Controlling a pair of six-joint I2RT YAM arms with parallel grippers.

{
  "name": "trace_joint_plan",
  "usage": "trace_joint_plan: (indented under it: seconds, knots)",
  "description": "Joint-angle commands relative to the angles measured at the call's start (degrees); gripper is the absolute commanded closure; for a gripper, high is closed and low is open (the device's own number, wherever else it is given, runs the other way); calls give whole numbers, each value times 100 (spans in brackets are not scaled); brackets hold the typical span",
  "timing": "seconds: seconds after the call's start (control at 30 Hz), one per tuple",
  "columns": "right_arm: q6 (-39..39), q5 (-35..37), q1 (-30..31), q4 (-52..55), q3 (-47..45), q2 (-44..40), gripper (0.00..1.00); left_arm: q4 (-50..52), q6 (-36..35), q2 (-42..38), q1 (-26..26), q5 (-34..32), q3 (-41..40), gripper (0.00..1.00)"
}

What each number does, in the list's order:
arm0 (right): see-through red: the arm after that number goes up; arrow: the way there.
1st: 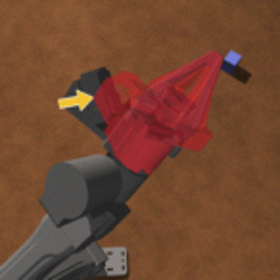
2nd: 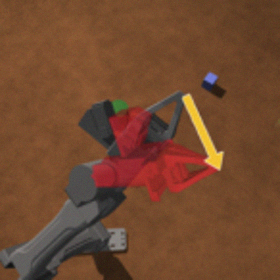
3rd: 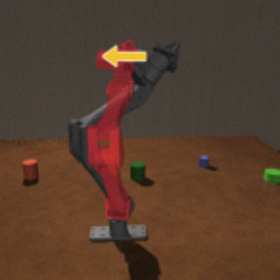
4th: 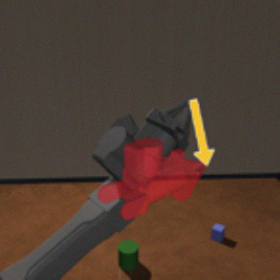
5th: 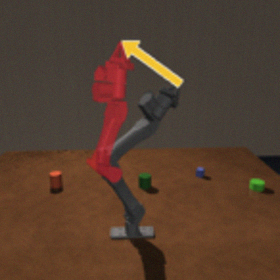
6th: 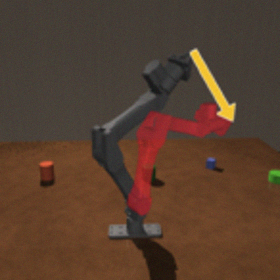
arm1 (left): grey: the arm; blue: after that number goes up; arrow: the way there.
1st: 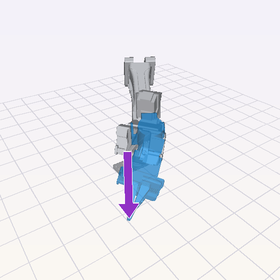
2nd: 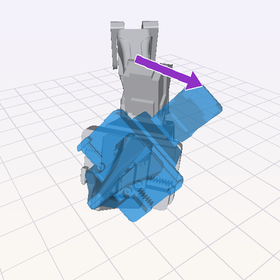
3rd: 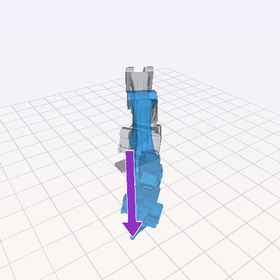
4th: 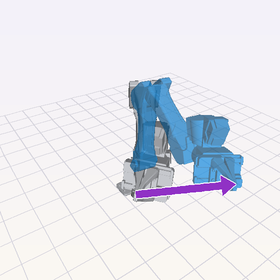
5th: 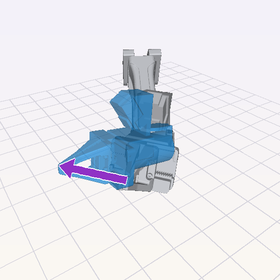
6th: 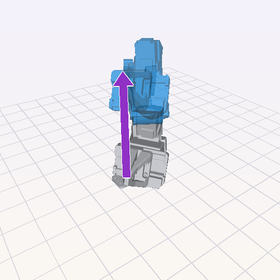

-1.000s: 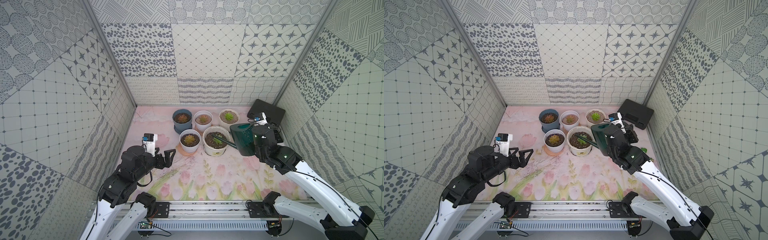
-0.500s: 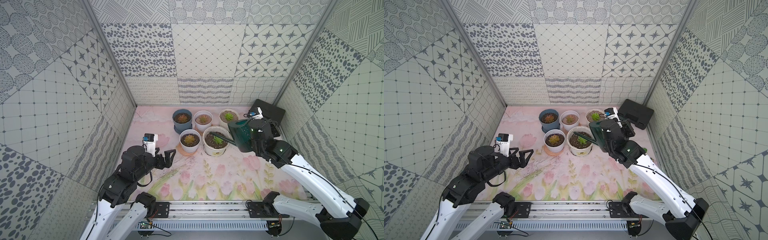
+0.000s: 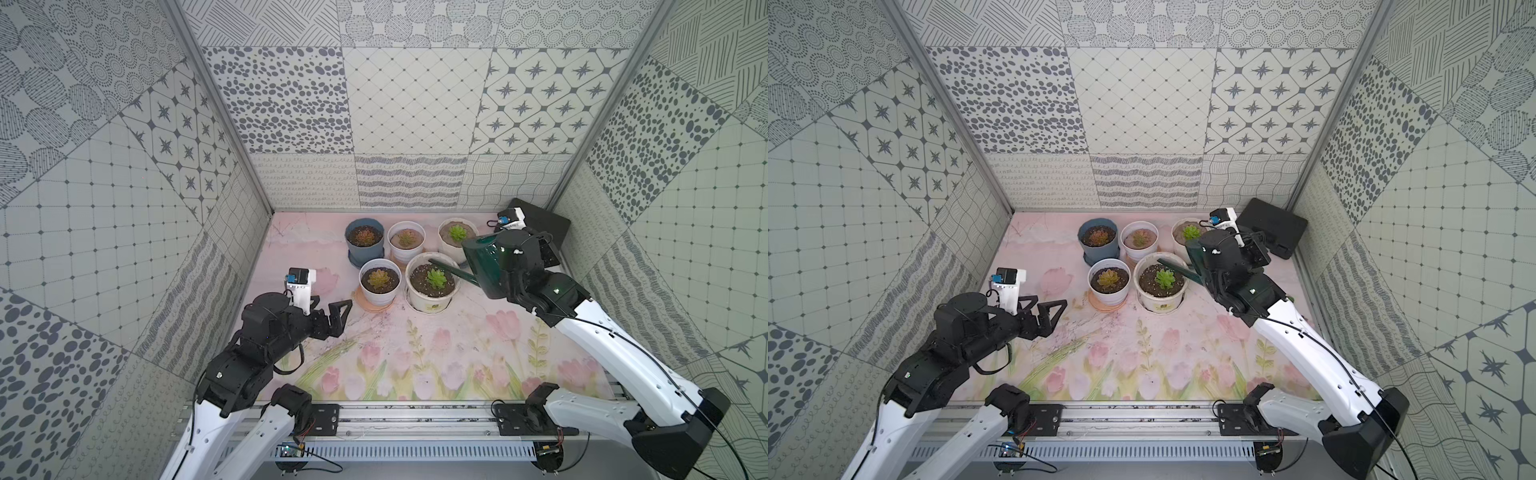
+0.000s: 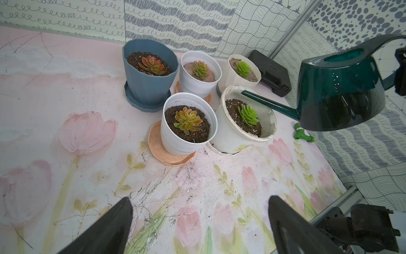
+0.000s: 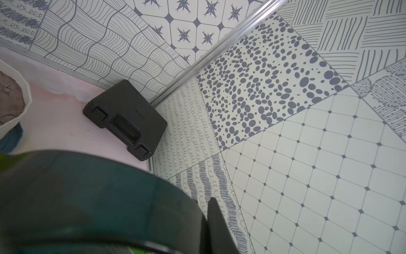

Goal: Water the succulent around the soil edge
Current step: Water the soil of the potted plant with water.

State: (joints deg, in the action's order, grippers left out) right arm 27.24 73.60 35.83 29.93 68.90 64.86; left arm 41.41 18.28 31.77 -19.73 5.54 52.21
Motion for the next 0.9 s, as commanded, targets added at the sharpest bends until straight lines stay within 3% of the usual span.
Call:
trace_joint_plan:
  seconds: [0.0,0.57,0.87]
  knots:
    - [120,263,-50,-444,230,-80,100,-218,-114,-39,13,124,-15,1]
    - [1103,794,-102,-449,-15,-718,100,-219,-101,-92,13,192,-16,1]
    - [1727,708,3,-717,-237,-913,100,-193,-96,-192,14,160,-58,1]
